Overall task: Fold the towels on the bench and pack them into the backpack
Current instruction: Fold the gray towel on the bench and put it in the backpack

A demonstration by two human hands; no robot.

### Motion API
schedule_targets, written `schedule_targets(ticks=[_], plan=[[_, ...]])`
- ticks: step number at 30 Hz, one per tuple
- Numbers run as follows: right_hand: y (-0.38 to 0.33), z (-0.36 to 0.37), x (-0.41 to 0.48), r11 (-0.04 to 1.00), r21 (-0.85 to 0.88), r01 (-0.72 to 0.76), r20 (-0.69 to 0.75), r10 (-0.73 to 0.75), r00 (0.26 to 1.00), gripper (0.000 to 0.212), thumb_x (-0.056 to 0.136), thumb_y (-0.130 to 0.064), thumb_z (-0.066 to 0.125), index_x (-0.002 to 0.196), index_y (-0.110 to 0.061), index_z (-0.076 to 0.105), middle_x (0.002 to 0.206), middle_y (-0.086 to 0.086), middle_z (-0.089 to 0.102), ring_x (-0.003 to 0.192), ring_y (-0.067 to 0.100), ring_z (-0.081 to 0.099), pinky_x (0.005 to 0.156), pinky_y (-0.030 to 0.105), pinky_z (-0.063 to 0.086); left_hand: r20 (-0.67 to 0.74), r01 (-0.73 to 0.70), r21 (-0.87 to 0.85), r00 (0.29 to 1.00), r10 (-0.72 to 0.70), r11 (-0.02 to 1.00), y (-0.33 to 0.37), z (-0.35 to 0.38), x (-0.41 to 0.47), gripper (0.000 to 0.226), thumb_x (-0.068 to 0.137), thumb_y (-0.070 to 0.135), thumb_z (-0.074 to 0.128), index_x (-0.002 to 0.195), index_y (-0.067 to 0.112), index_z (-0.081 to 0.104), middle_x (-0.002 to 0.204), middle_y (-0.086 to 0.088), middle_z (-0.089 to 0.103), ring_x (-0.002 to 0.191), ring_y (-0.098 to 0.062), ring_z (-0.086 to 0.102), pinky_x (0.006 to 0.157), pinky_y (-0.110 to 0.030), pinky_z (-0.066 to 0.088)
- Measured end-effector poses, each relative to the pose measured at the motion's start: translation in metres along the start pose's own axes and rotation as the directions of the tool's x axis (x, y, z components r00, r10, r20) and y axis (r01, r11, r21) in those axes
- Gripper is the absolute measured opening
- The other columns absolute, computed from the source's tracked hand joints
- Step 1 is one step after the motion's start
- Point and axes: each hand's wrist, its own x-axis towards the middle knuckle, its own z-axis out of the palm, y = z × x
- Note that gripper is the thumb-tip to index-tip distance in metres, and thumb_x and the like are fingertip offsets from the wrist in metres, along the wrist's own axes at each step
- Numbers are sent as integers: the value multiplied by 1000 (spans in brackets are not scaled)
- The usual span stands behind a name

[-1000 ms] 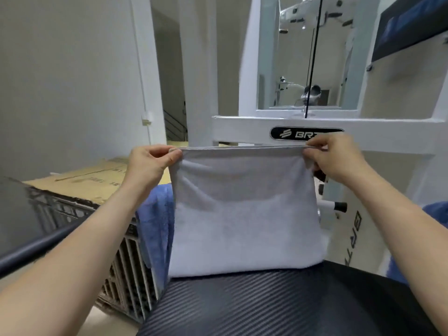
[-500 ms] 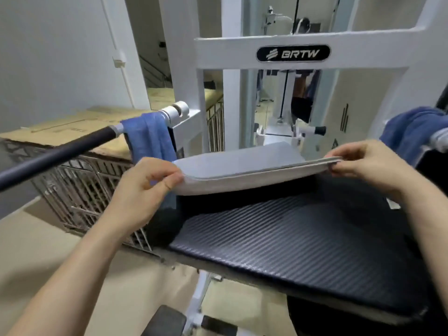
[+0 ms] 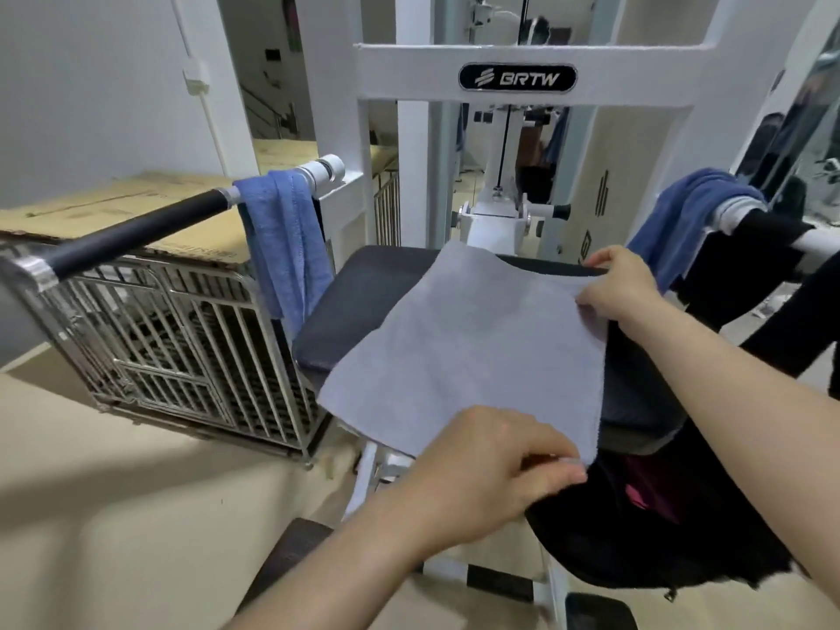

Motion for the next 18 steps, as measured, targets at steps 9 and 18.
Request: schedule_targets(ticks=[9,18], plan=[[4,6,40,985,-67,162,-47,-165,985,36,90,1,52,122,-14,58,126,10,58,115,26,54,89,30,41,-293,269,12,922,-254,963,-31,-59,66,16,91,25,61,99,25,75,91,16,71,83,2,61,72,-14,42],[21,25,82,842,-258,474,105,-463,880,23,87,-10,42,94,-10,64,94,5,54,85,24,52,76,35,44,-106,408,420,909,-403,811,-135,-96,209,42,93,37,55,133,24,54,131,5,58,123,-17,51,103,-31,39]])
